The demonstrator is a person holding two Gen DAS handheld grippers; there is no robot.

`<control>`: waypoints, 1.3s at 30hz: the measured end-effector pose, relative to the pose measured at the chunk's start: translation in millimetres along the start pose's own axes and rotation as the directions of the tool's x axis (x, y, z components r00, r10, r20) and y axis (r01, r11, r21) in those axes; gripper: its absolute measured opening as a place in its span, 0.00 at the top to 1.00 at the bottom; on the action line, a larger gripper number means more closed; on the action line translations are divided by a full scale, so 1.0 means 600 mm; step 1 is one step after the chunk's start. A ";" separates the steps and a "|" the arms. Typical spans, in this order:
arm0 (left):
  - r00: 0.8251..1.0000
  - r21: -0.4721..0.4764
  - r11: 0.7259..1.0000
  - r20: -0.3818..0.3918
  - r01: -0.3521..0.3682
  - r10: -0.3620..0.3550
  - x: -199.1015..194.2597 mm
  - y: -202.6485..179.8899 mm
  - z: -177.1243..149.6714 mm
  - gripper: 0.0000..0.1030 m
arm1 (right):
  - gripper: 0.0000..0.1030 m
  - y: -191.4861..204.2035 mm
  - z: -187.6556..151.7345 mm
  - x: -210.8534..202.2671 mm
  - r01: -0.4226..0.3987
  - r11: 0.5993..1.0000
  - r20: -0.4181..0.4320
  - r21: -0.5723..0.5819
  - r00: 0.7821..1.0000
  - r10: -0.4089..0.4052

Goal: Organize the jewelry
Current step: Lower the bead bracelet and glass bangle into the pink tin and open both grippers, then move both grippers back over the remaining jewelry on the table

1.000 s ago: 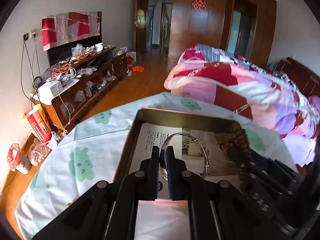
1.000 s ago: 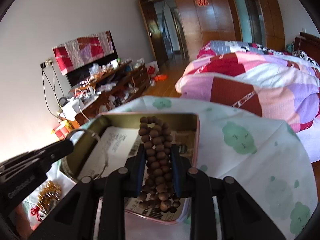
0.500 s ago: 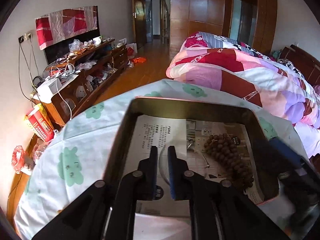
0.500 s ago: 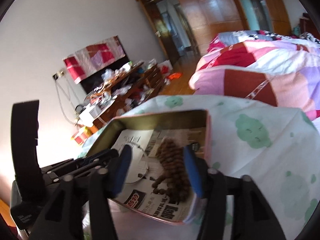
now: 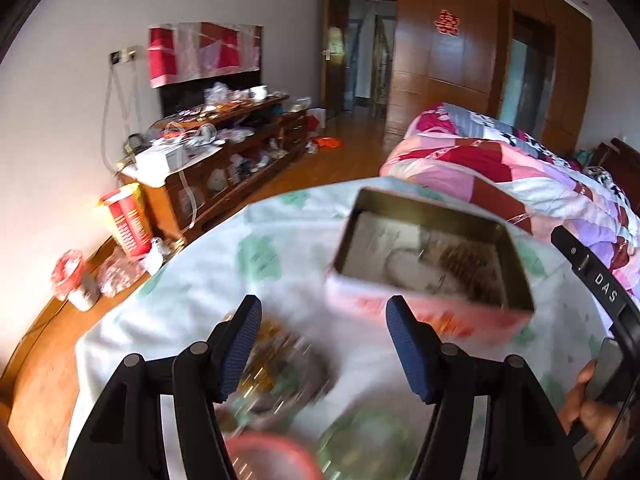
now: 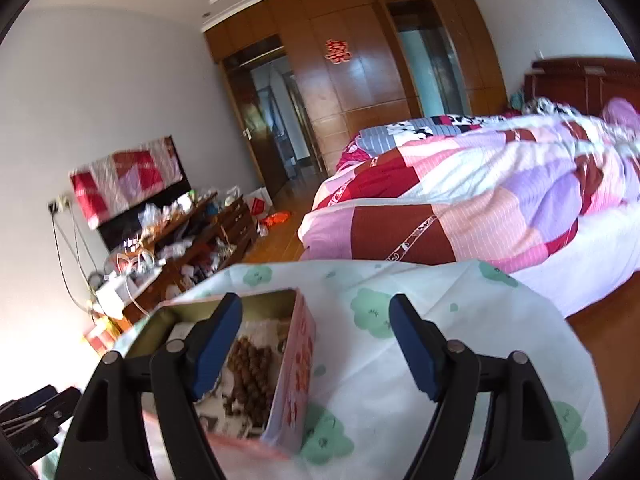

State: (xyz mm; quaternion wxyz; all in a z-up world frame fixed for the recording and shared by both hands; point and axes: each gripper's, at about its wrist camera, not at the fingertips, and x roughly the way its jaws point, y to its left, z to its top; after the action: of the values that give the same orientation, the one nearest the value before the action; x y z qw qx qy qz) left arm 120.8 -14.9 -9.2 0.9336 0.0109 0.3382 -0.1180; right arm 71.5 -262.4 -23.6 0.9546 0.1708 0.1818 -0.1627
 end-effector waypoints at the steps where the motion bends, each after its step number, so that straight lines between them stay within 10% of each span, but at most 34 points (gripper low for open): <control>1: 1.000 -0.016 1.000 0.001 -0.001 0.001 -0.008 0.009 -0.009 0.37 | 0.24 0.004 -0.004 -0.006 -0.004 1.000 -0.008 -0.016 1.000 0.004; 16: 0.996 -0.049 0.995 -0.004 -0.088 0.088 -0.099 0.100 -0.134 0.37 | 0.23 0.049 -0.074 -0.092 -0.107 0.987 -0.118 -0.120 0.989 0.093; 27: 0.994 -0.074 0.996 -0.089 0.057 -0.064 -0.110 0.089 -0.180 0.37 | 0.22 0.080 -0.107 -0.145 -0.162 0.961 -0.131 -0.223 0.982 0.136; 39: 0.992 -0.008 0.999 -0.120 -0.037 0.036 -0.096 0.066 -0.185 0.37 | 0.22 0.103 -0.124 -0.151 -0.196 0.934 -0.157 -0.299 0.976 0.154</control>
State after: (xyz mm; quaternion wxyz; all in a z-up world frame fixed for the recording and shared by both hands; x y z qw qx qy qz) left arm 17.2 47.2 -60.3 0.9135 0.0194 0.3942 -0.0984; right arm -6.8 -156.4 -35.9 0.9663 0.0432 0.2514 -0.0346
